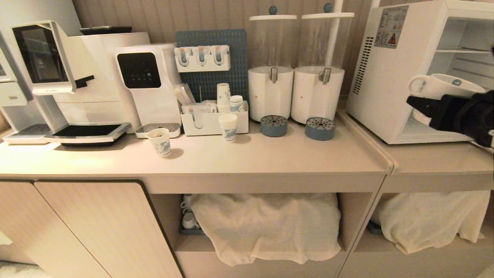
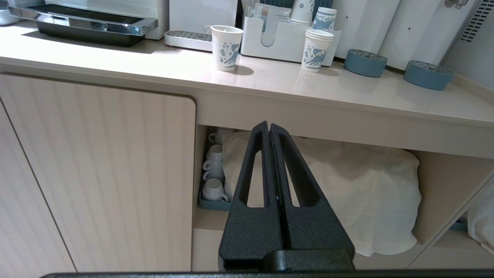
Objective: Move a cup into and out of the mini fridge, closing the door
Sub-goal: Put the ceramic cup in the freezer
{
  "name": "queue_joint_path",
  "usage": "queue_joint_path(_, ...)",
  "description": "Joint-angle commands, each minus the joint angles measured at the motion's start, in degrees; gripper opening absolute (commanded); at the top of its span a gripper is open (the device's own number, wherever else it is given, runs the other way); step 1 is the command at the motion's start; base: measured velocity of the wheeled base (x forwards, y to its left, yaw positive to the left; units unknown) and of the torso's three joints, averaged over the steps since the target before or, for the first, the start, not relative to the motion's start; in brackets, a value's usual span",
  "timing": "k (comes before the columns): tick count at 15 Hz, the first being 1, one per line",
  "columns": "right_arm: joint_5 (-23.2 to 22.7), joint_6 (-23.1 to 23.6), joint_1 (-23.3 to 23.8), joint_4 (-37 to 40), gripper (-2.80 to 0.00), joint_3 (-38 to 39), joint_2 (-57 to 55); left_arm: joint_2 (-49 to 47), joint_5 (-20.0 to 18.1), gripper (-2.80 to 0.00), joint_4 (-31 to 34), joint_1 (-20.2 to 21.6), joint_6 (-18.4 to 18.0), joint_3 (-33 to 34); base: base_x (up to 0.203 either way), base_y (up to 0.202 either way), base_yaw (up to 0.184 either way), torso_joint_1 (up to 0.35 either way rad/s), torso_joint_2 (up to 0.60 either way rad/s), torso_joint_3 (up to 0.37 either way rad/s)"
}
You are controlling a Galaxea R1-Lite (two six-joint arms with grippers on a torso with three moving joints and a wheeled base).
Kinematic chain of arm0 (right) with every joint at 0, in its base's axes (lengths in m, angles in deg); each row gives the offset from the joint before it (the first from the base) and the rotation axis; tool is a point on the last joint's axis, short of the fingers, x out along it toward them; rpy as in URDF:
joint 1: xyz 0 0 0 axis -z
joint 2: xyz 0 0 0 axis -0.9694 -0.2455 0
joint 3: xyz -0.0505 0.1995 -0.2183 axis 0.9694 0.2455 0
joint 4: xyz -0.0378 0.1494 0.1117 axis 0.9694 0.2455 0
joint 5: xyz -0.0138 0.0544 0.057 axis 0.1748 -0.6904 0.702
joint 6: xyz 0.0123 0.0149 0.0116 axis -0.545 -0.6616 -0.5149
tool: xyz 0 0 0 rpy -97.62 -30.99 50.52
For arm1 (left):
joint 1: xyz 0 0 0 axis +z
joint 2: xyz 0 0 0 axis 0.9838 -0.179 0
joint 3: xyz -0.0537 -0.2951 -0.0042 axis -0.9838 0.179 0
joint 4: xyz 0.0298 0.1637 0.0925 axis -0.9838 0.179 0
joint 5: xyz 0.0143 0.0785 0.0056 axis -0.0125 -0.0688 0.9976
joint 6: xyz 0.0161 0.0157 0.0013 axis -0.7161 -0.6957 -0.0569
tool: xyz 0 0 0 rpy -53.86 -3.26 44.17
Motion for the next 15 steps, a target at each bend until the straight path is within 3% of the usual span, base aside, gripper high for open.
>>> queue_joint_path(1, 0.39, -0.11, -0.8, 1.57, -2.8, 1.79, 7.18, 0.26, -0.02, -2.8, -0.06, -0.05, 0.07, 2.29, 0.0, 0.0, 0.0, 0.0, 0.0, 0.0)
queue_joint_path(3, 1.06, -0.32, -2.05, 4.49, -2.8, 4.05, 13.17, 0.26, -0.02, -2.8, -0.06, -0.05, 0.07, 2.29, 0.0, 0.0, 0.0, 0.0, 0.0, 0.0)
queue_joint_path(6, 5.81, -0.57, -1.64, 8.6, -2.8, 6.48, 21.81, 0.26, -0.02, -2.8, -0.06, -0.05, 0.07, 2.29, 0.0, 0.0, 0.0, 0.0, 0.0, 0.0)
queue_joint_path(11, 7.59, -1.6, 9.18, 18.18, -2.8, 6.82, 35.0, 0.26, -0.02, -2.8, -0.06, -0.05, 0.07, 2.29, 0.0, 0.0, 0.0, 0.0, 0.0, 0.0)
queue_joint_path(15, 7.32, -2.78, 12.78, 25.79, -2.8, 9.97, 50.1, 0.26, -0.01, -2.8, -0.06, 0.03, 0.07, 2.29, 0.0, 0.0, 0.0, 0.0, 0.0, 0.0)
